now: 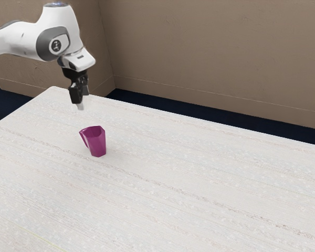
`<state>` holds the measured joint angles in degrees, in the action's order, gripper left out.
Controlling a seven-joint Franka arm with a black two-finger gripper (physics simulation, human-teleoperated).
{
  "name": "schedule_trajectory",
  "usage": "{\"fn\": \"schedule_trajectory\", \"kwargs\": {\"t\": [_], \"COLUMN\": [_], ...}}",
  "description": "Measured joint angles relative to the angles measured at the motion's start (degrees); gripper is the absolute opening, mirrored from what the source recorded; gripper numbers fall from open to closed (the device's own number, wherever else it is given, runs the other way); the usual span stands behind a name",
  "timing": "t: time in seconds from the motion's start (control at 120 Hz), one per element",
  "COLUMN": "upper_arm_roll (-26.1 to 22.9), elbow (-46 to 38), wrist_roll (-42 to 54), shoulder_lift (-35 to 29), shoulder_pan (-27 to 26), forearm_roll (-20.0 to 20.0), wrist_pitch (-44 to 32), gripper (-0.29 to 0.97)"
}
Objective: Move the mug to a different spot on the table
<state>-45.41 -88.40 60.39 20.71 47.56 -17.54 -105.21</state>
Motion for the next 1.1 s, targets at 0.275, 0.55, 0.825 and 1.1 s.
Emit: {"fn": "schedule_trajectory", "kwargs": {"t": [0.275, 0.55, 0.825, 1.1], "upper_arm_roll": [2.94, 5.46, 8.84, 9.96], "elbow": [1.75, 2.24, 3.24, 3.53], "wrist_roll": [15.25, 25.43, 31.86, 35.71], "shoulder_lift": [7.99, 13.56, 17.68, 18.76], "shoulder_pan": [1.01, 0.42, -2.22, -2.38], "forearm_roll": [0.05, -0.29, -0.27, 0.34], "wrist_pitch": [-1.24, -5.67, -9.23, -12.61], "gripper": [0.68, 0.68, 0.68, 0.54]}}
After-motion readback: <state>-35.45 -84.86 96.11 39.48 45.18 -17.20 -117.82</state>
